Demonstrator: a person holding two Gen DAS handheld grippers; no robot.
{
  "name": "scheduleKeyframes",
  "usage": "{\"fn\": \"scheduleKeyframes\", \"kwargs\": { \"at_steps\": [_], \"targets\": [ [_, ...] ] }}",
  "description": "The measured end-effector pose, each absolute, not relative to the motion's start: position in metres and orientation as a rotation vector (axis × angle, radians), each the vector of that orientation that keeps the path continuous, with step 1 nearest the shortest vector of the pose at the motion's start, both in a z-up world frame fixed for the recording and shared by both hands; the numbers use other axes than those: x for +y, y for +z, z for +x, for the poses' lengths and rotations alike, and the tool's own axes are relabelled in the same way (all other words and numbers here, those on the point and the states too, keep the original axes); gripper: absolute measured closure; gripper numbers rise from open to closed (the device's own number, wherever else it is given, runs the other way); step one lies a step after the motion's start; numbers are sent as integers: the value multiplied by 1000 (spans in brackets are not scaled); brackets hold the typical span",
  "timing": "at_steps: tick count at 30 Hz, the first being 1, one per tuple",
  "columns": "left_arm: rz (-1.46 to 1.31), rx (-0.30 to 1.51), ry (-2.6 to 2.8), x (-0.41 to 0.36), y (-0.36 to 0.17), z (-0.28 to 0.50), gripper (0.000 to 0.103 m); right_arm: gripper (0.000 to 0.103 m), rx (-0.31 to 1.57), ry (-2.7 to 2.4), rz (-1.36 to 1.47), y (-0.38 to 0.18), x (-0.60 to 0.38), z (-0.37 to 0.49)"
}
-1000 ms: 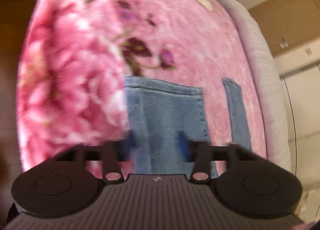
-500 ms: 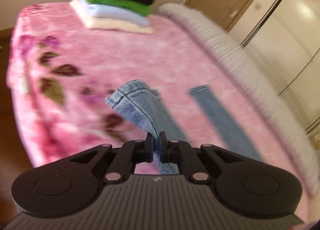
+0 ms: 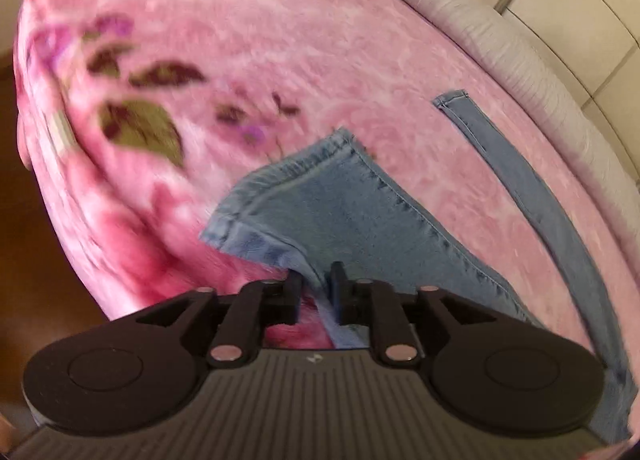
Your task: Fold clothes
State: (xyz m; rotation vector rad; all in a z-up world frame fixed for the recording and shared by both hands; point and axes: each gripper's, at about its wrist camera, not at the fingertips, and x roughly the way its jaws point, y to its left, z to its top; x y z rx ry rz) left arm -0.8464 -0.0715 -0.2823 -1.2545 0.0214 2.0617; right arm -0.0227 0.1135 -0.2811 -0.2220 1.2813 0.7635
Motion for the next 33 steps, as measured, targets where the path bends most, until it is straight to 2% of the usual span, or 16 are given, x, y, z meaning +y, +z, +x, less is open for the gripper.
{"fn": "scheduleKeyframes", "kwargs": {
  "at_steps": [1,3,4,7,10,12,15,18,21,24,26,27,28,30,31,33],
  "targets": [
    [-1244,45,2067,-70,-277,-843,74,59,1257,760,-229,-272,106,-26],
    [-1224,93,2076,-66,-267,-835,77,58,1189,836,-275,-254,97,-42],
    [-1213,117,2081,-65,-262,-832,76,53,1165,874,-312,-249,98,-53],
    [-1181,189,2094,-60,-247,-821,75,48,1098,994,-416,-236,102,-88],
    [-1147,265,2098,-54,-233,-808,74,48,1055,1127,-529,-244,121,-129],
    [-1109,376,1965,-32,-243,-778,73,48,1001,1211,-610,-249,127,-157],
    [-1141,413,1850,-15,-271,-746,69,49,943,1300,-696,-266,133,-183],
    [-1151,487,1859,-14,-294,-728,70,52,972,1258,-776,-291,136,-182],
    [-1184,554,1882,-16,-284,-721,69,47,1037,1189,-768,-292,127,-162],
    [-1270,588,1854,-22,-262,-704,57,45,1080,1167,-757,-277,110,-146],
    [-1286,605,1818,-26,-241,-682,56,31,1111,1206,-743,-262,94,-139],
    [-1285,607,1800,-29,-230,-670,51,24,1128,1210,-750,-257,88,-139],
    [-1283,610,1783,-32,-219,-658,45,24,1136,1225,-763,-250,82,-142],
    [-1262,613,1762,-42,-197,-628,39,21,1152,1257,-789,-235,71,-146],
    [-1248,613,1751,-47,-186,-613,39,17,1149,1283,-795,-227,67,-149],
    [-1227,605,1733,-57,-166,-588,38,15,1141,1334,-807,-210,58,-155]
  ]
}}
